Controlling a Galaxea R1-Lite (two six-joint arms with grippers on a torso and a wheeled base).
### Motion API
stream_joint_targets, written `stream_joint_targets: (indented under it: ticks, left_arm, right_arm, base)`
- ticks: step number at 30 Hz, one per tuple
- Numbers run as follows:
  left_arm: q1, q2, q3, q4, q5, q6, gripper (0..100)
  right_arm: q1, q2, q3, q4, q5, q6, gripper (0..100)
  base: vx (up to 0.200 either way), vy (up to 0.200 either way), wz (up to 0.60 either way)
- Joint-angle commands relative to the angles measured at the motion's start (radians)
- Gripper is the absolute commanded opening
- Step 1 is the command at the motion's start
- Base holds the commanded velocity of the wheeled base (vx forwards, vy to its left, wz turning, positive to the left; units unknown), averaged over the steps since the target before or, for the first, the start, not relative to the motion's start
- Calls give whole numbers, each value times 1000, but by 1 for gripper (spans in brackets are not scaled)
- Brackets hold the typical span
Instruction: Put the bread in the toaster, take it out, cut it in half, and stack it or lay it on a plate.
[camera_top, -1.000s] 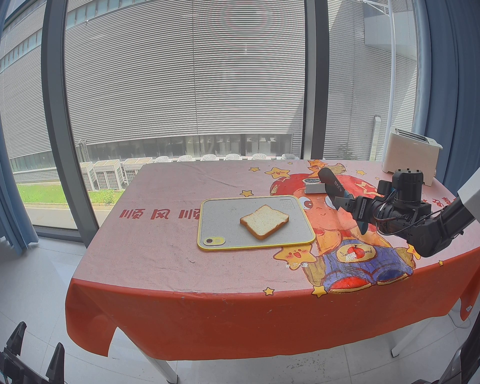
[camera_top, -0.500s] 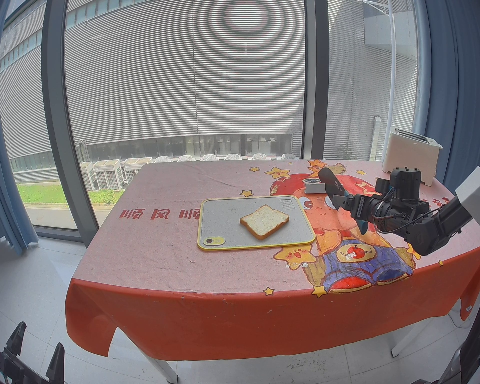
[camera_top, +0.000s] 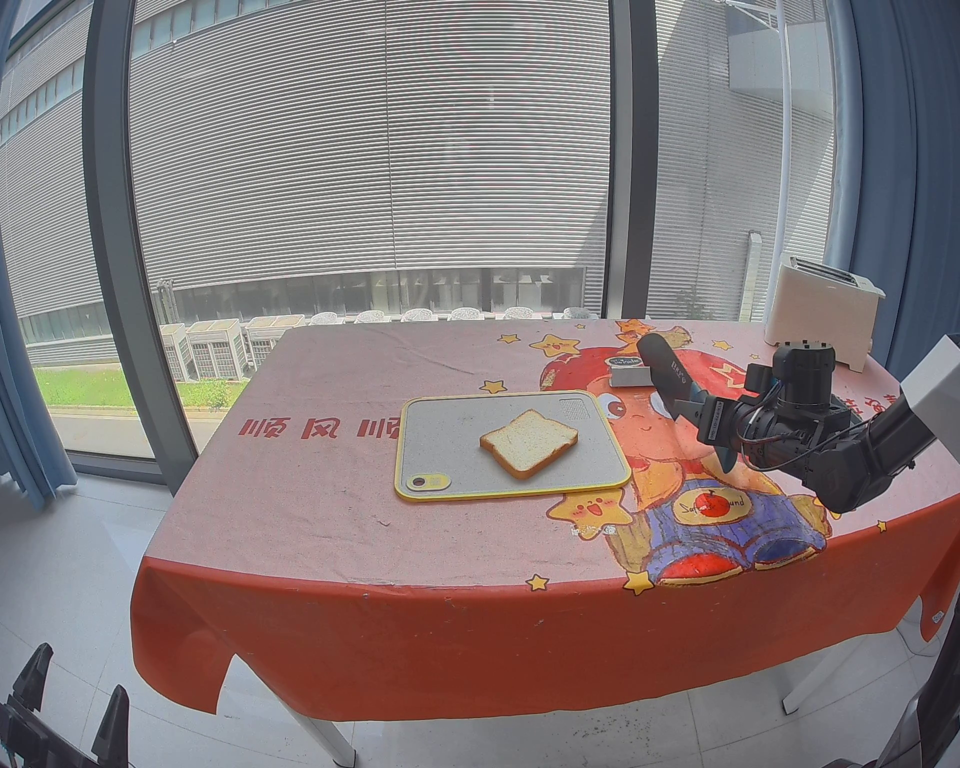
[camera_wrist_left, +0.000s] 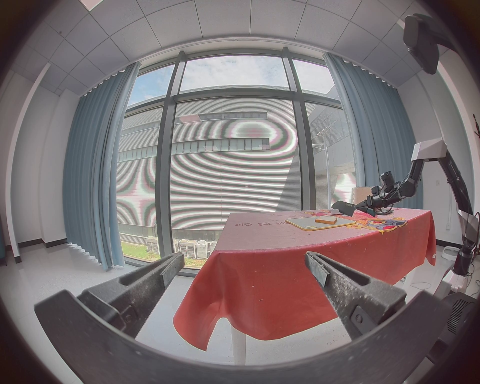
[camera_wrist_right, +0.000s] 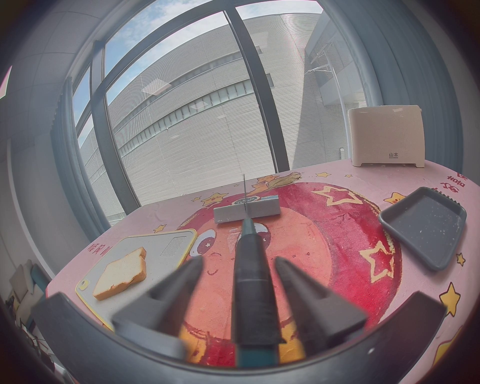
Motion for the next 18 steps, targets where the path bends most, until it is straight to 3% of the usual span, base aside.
stream_joint_targets:
  ticks: [1, 18]
  left_arm:
    - [0, -16, 18, 0, 0, 0, 100]
    - [0, -16, 18, 0, 0, 0, 100]
  right_arm:
    - [2, 3, 0, -4, 0, 1, 0]
    - [3, -48, 9, -12, -1, 1, 0]
  base:
    - [0, 0, 0]
    - [0, 0, 0]
